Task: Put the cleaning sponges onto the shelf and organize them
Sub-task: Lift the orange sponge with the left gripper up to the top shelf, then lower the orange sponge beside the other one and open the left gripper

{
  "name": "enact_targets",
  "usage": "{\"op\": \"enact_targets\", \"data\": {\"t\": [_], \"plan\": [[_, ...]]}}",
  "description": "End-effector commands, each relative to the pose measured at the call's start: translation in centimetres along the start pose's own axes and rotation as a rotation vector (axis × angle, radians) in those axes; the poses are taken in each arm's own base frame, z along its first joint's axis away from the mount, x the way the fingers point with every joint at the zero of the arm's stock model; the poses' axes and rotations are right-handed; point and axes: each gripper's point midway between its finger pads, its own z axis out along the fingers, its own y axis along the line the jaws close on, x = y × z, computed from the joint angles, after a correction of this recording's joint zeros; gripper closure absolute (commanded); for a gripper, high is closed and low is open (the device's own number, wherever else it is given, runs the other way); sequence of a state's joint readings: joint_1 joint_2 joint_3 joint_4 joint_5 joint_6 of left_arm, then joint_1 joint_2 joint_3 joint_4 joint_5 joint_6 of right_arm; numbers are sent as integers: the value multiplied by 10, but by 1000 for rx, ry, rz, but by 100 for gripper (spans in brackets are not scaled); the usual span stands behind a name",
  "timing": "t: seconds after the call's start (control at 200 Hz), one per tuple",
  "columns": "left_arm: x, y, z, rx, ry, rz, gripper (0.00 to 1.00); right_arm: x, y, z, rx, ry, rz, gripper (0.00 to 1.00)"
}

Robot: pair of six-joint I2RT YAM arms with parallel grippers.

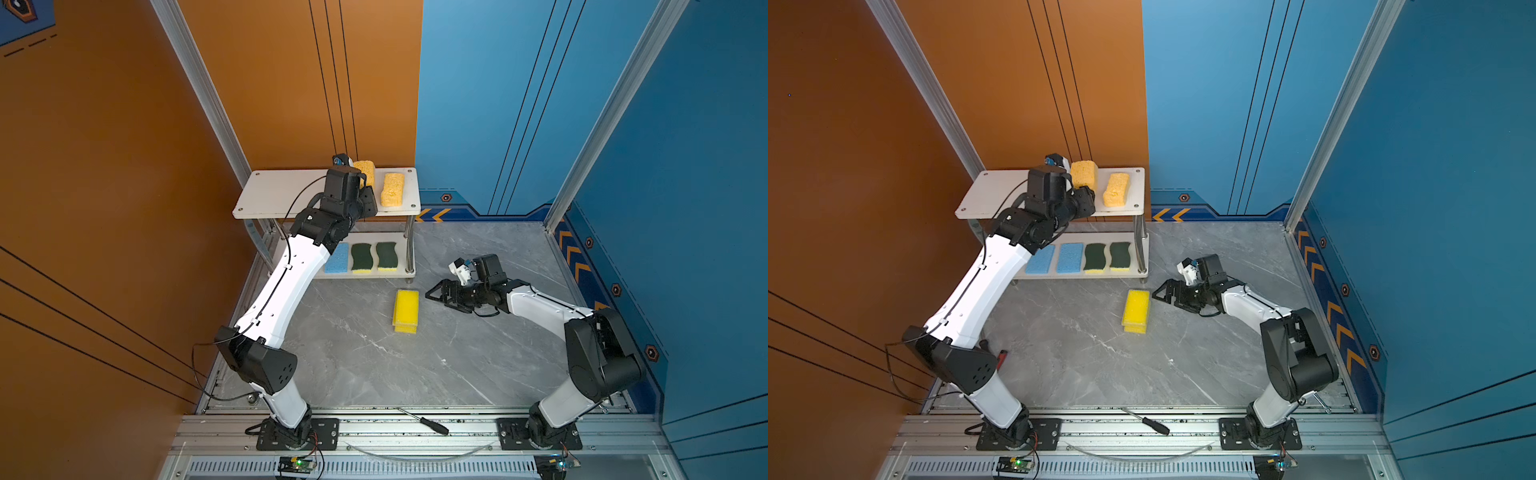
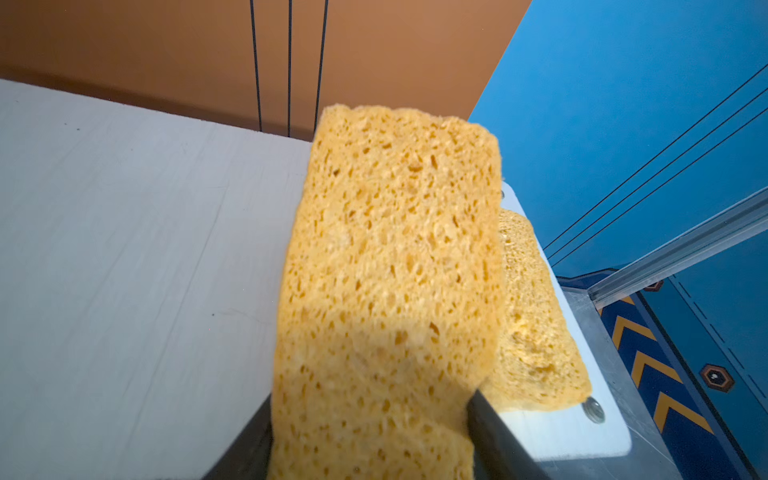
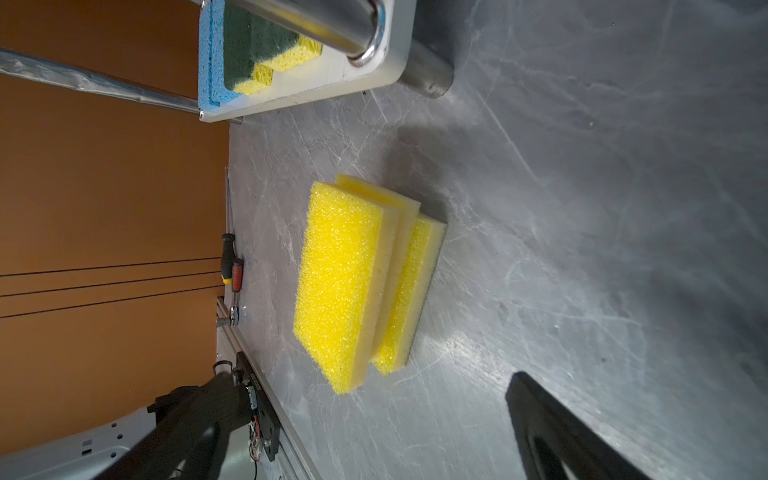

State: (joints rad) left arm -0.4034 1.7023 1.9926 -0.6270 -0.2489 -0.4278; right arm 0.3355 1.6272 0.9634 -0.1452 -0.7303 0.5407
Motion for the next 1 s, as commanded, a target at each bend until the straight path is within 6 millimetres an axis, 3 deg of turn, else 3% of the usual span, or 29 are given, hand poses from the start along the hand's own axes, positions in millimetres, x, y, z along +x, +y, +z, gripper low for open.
{"op": "enact_targets", "data": {"t": [0.0,0.991], "plan": [[-2,3,0,-4,7,-20,52,1,5,-4,-18,-11,-12,0],[18,12,29,-69,48,-29,47,0,5,-3,-21,-8,-4,0]]}}
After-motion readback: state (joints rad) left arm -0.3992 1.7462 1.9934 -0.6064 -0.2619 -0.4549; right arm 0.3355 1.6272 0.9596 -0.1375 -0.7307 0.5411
